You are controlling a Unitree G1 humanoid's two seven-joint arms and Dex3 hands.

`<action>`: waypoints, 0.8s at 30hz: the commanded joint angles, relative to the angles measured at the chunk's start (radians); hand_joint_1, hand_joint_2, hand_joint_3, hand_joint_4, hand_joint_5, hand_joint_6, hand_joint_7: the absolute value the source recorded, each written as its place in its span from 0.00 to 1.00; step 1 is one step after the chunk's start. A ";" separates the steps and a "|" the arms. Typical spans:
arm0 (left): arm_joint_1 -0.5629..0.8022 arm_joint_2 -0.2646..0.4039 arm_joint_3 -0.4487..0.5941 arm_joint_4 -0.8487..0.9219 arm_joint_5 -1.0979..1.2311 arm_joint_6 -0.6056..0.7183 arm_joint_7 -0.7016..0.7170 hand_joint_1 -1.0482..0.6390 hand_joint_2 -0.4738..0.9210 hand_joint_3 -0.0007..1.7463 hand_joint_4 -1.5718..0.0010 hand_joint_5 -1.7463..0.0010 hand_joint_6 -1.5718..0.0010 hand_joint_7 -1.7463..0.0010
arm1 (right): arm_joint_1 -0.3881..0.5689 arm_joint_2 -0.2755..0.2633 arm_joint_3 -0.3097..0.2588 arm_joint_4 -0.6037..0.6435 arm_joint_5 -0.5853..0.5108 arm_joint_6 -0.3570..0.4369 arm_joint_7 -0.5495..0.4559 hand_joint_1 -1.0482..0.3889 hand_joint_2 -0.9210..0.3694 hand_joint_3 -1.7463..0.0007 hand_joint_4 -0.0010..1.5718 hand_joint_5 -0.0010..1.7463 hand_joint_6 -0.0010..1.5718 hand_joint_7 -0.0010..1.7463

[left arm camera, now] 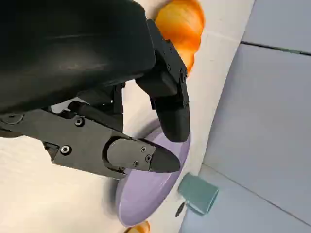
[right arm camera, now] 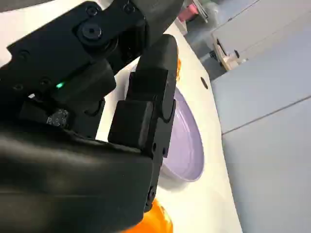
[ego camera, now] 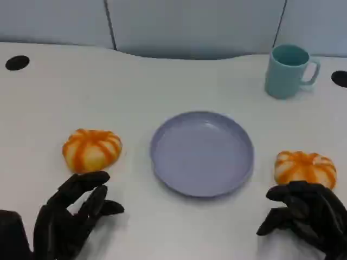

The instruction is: Grasp the bread from the table and place it into the plate.

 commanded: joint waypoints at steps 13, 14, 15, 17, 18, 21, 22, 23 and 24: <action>-0.004 0.014 0.006 -0.004 0.012 0.005 0.006 0.35 1.00 0.08 0.58 0.21 0.59 0.47 | 0.000 -0.010 -0.005 -0.011 -0.017 -0.007 -0.010 0.03 0.18 1.00 0.95 0.30 1.00 0.03; -0.003 0.015 0.006 -0.008 0.011 0.010 0.008 0.35 1.00 0.08 0.58 0.21 0.59 0.47 | -0.002 -0.010 -0.006 -0.008 -0.015 -0.006 -0.008 0.03 0.18 1.00 0.95 0.30 1.00 0.03; -0.002 0.014 0.007 -0.011 0.009 0.014 0.009 0.35 1.00 0.08 0.58 0.21 0.59 0.47 | -0.001 -0.009 -0.006 -0.011 -0.016 -0.003 -0.012 0.03 0.18 1.00 0.95 0.30 1.00 0.03; -0.001 0.013 0.008 -0.012 0.006 0.015 0.005 0.35 1.00 0.07 0.58 0.21 0.59 0.47 | 0.000 -0.009 -0.005 -0.013 -0.017 -0.001 -0.013 0.04 0.18 1.00 0.95 0.30 1.00 0.03; 0.000 0.013 0.008 -0.013 0.005 0.016 0.004 0.35 1.00 0.07 0.58 0.21 0.59 0.47 | 0.001 -0.009 -0.005 -0.015 -0.018 -0.001 -0.013 0.04 0.18 1.00 0.95 0.30 1.00 0.03; -0.001 0.014 0.008 -0.012 0.008 0.015 0.005 0.35 1.00 0.07 0.59 0.21 0.59 0.47 | 0.000 -0.010 -0.005 -0.010 -0.016 -0.005 -0.006 0.04 0.18 1.00 0.95 0.31 0.99 0.03; -0.002 0.014 0.009 -0.010 0.007 0.013 0.003 0.35 1.00 0.07 0.59 0.21 0.59 0.47 | -0.002 -0.011 -0.007 -0.006 -0.013 -0.006 -0.001 0.05 0.18 1.00 0.94 0.31 0.99 0.03; -0.003 0.015 0.009 -0.006 0.007 0.009 -0.002 0.36 1.00 0.08 0.59 0.21 0.59 0.47 | -0.003 -0.011 -0.009 -0.002 -0.011 -0.008 0.004 0.05 0.18 1.00 0.94 0.31 0.99 0.03; -0.004 0.016 0.009 -0.002 0.007 0.006 -0.007 0.36 1.00 0.08 0.59 0.21 0.59 0.47 | -0.005 -0.012 -0.010 0.001 -0.009 -0.008 0.007 0.05 0.18 1.00 0.94 0.30 0.99 0.03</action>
